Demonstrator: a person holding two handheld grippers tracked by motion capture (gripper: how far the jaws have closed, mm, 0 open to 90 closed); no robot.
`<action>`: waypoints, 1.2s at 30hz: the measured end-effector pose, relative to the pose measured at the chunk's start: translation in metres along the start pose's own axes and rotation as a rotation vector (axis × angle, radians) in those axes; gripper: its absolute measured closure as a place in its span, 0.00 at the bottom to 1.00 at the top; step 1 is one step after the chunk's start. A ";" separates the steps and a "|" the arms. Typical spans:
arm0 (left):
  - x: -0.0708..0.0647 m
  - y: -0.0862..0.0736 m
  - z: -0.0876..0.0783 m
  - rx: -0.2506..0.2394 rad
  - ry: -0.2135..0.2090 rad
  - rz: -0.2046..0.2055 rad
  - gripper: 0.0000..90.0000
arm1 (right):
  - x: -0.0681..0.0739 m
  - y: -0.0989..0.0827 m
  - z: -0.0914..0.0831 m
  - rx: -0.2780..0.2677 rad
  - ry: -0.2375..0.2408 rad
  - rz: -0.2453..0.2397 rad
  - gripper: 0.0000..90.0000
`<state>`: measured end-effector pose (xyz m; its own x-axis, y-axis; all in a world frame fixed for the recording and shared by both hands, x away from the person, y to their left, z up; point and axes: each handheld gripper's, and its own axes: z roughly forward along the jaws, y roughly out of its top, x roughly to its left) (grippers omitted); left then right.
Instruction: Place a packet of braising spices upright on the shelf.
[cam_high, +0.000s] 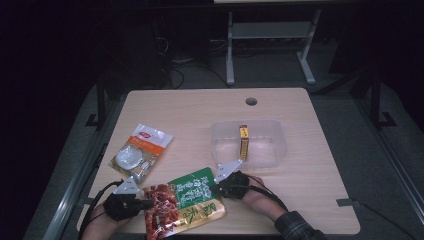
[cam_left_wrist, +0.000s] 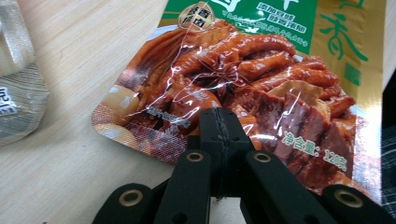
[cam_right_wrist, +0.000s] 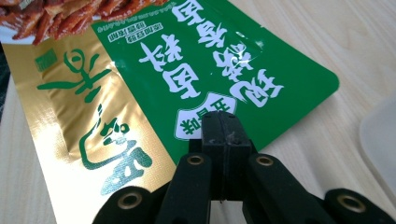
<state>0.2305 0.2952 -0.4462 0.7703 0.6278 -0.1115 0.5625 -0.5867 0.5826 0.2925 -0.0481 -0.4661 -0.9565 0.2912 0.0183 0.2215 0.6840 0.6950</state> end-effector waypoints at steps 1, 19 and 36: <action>0.000 0.000 -0.001 0.004 0.009 0.002 1.00 | 0.001 0.000 0.001 0.006 -0.004 0.002 1.00; -0.006 0.015 0.017 -0.003 -0.068 0.030 1.00 | 0.005 -0.007 -0.011 0.060 0.021 -0.042 1.00; -0.032 0.058 0.054 0.008 -0.178 0.150 1.00 | 0.006 -0.041 -0.047 0.095 -0.020 -0.004 1.00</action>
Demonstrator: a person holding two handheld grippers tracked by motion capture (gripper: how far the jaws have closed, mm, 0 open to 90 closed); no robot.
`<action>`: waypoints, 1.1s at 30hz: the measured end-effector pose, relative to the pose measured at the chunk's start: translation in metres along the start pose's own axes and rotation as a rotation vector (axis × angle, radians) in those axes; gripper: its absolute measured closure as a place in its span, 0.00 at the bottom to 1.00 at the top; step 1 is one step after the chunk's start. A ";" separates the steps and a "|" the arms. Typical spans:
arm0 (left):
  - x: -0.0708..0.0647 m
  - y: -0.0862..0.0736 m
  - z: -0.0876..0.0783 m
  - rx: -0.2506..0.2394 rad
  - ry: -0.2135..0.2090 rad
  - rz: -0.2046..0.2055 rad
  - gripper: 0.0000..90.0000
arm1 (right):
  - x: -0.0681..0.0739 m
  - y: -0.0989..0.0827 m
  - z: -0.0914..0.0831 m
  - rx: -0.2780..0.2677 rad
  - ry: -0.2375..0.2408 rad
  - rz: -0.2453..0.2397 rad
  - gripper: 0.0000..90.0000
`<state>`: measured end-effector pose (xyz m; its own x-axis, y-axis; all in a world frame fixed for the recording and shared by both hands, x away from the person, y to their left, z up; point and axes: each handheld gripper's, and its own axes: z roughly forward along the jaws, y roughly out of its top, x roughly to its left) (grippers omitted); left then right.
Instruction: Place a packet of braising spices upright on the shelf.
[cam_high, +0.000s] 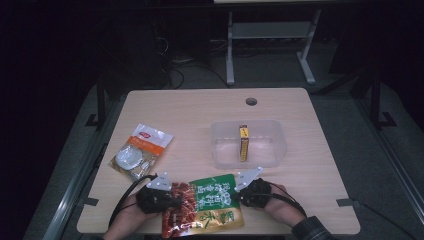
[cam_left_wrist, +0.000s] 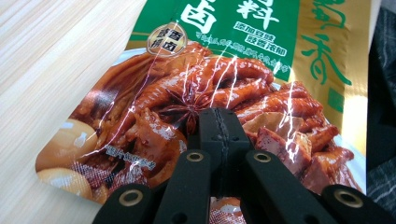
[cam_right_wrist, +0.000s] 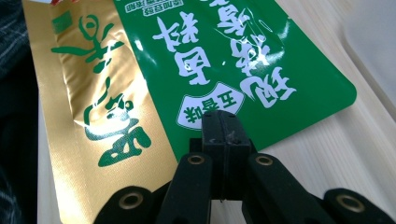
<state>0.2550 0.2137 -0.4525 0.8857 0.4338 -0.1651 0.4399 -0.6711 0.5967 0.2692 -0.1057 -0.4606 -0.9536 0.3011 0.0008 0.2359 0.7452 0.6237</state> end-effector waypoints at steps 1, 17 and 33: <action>-0.001 0.004 0.003 0.006 -0.008 0.015 1.00 | -0.001 -0.003 -0.003 0.004 -0.003 0.021 1.00; -0.014 0.055 0.044 -0.002 -0.051 0.151 1.00 | -0.018 -0.054 -0.046 0.026 -0.114 0.168 1.00; 0.019 0.076 0.059 -0.021 -0.111 0.215 0.33 | -0.021 -0.054 -0.059 -0.140 -0.108 0.240 0.57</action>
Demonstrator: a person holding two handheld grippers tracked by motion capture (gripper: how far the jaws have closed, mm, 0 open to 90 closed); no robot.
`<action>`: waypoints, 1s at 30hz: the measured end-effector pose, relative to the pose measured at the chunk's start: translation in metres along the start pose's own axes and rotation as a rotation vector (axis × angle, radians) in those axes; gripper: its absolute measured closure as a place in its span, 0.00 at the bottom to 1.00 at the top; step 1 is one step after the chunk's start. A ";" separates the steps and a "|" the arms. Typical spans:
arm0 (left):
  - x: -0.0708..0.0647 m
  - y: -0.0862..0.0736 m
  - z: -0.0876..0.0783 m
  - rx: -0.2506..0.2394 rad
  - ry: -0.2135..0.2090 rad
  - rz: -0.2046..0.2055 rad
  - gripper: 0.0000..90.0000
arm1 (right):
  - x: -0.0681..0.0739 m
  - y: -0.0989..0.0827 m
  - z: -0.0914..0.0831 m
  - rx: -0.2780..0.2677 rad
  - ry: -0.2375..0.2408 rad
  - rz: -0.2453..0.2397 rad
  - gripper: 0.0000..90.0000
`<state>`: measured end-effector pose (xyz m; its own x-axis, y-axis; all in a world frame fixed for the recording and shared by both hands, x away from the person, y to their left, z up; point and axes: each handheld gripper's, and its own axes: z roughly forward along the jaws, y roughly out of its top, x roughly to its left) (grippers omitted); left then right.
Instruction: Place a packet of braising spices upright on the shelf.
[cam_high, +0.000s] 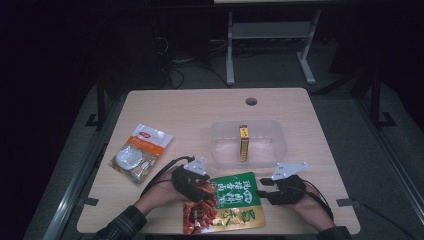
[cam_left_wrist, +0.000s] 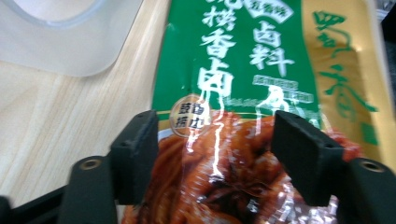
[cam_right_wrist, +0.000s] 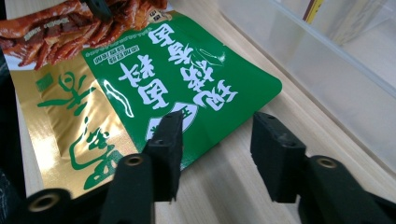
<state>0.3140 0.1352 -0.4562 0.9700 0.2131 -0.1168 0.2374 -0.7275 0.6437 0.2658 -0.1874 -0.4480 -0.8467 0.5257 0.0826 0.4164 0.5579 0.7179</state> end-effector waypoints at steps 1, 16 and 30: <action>0.002 -0.001 0.001 -0.002 0.004 0.003 0.32 | 0.000 -0.001 0.000 -0.005 0.000 0.000 0.54; 0.002 -0.001 0.003 0.019 -0.030 0.033 0.54 | 0.004 -0.008 -0.009 -0.016 -0.025 0.022 0.48; -0.005 0.002 0.001 0.013 -0.055 0.022 0.97 | 0.003 -0.008 -0.012 -0.054 -0.016 0.046 0.42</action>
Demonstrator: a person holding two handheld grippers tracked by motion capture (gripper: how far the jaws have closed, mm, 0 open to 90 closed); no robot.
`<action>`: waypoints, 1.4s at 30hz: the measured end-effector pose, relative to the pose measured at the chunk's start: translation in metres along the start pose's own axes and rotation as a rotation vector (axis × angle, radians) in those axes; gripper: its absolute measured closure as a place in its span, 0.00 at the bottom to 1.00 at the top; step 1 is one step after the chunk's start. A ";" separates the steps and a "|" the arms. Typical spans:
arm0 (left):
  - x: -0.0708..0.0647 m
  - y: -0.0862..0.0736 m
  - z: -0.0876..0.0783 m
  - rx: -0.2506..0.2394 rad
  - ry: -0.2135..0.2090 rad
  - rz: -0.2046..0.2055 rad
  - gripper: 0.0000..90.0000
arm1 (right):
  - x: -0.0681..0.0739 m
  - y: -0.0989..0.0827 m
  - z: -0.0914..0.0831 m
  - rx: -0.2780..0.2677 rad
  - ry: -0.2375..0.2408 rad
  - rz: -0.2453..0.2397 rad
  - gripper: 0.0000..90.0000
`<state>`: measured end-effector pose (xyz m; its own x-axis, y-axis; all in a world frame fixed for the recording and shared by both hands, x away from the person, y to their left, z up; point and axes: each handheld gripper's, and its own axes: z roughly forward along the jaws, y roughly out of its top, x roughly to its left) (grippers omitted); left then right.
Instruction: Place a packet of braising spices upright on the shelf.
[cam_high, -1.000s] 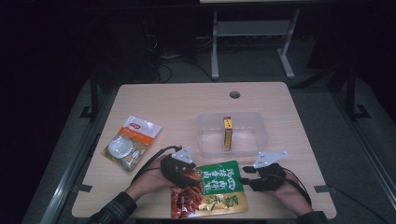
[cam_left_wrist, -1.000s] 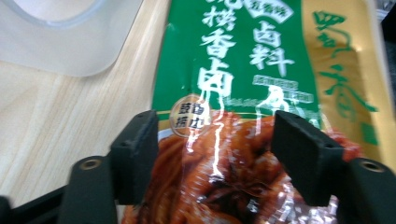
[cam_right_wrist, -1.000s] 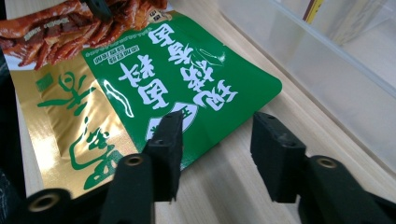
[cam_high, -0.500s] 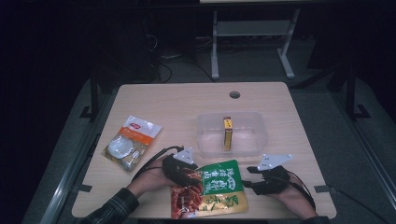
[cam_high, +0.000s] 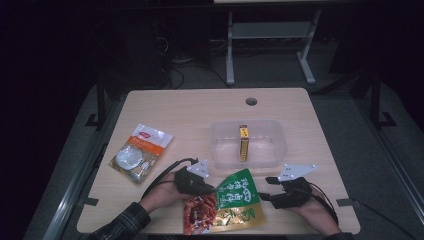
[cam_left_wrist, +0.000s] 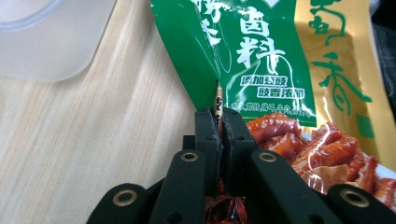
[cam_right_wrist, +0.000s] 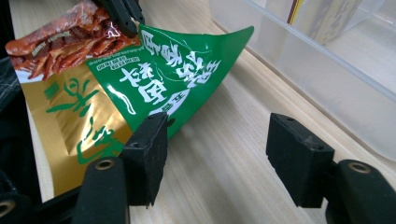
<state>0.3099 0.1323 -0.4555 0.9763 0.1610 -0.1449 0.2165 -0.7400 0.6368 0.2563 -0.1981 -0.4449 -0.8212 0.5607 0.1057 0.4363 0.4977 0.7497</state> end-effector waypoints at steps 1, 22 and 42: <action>0.000 -0.001 -0.002 -0.005 -0.009 -0.008 0.97 | 0.000 0.000 0.000 -0.002 -0.001 -0.001 0.41; -0.008 -0.008 -0.055 -0.202 0.038 -0.076 0.99 | -0.004 0.001 0.000 -0.023 -0.007 0.010 0.39; -0.003 -0.020 -0.105 -0.447 0.227 -0.231 0.99 | 0.025 0.035 0.020 -0.137 0.157 0.009 0.30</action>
<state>0.3033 0.2155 -0.3886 0.8689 0.4598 -0.1834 0.3577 -0.3272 0.8746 0.2580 -0.1537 -0.4293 -0.8694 0.4497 0.2050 0.3985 0.3925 0.8290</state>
